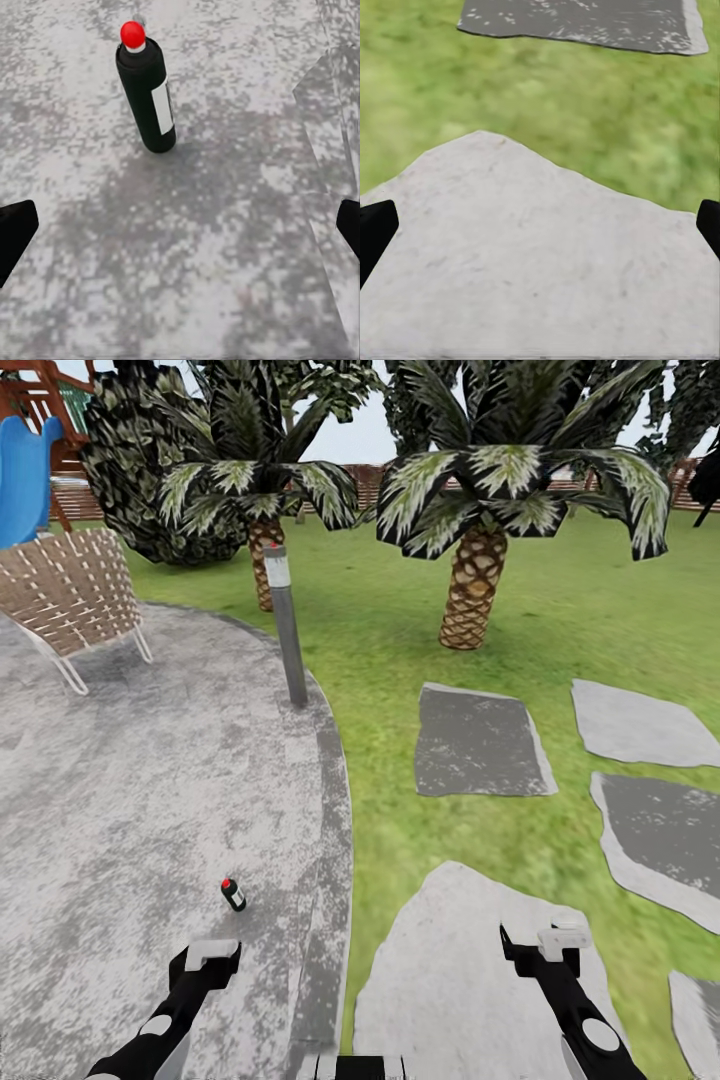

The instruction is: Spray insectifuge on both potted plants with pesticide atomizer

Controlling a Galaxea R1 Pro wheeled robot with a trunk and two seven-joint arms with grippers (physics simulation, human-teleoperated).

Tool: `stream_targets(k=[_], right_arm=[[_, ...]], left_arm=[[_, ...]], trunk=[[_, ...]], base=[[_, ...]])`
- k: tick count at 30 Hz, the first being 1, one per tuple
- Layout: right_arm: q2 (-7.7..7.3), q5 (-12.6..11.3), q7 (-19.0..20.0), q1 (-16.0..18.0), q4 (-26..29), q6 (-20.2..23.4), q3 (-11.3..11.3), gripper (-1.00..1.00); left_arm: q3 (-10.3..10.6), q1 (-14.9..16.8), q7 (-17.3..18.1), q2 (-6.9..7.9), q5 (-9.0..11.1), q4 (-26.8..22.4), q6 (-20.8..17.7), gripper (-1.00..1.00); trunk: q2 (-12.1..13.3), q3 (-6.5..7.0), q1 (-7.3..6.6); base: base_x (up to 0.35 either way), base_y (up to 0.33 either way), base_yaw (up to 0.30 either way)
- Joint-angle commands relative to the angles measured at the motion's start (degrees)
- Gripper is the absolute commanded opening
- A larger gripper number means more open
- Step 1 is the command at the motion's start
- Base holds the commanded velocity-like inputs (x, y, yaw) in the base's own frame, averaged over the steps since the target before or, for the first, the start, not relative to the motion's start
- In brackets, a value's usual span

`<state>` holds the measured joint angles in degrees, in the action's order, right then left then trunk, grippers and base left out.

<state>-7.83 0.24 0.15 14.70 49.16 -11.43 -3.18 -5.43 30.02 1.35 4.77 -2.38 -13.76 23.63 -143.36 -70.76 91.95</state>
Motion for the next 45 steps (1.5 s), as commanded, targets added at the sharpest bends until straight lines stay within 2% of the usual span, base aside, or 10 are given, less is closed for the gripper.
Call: stream_targets(k=[1,16,23,45], right_arm=[[0.00,0.0,0.0,0.0,0.0,-0.2,0.0,1.00],[0.01,0.0,0.0,0.0,0.0,-0.2,-0.1,1.00],[0.01,0.0,0.0,0.0,0.0,-0.2,-0.1,1.00],[0.01,0.0,0.0,0.0,0.1,-0.2,-0.1,1.00]], left_arm=[[-0.4,0.0,0.1,-0.02,-0.3,0.1,0.2,1.00],[-0.4,0.0,0.1,-0.02,-0.3,0.1,0.3,1.00],[-0.4,0.0,0.0,0.04,-0.3,0.0,0.3,1.00],[-0.4,0.0,-0.3,-0.02,-0.3,0.1,0.4,1.00]], trunk=[[0.0,-0.36,0.01],[-0.2,-4.04,0.40],[-0.2,-4.04,0.40],[-0.2,-4.04,0.40]], base=[[0.000,0.000,0.000],[0.000,0.000,0.000],[0.007,0.001,0.000],[0.149,0.079,0.000]])
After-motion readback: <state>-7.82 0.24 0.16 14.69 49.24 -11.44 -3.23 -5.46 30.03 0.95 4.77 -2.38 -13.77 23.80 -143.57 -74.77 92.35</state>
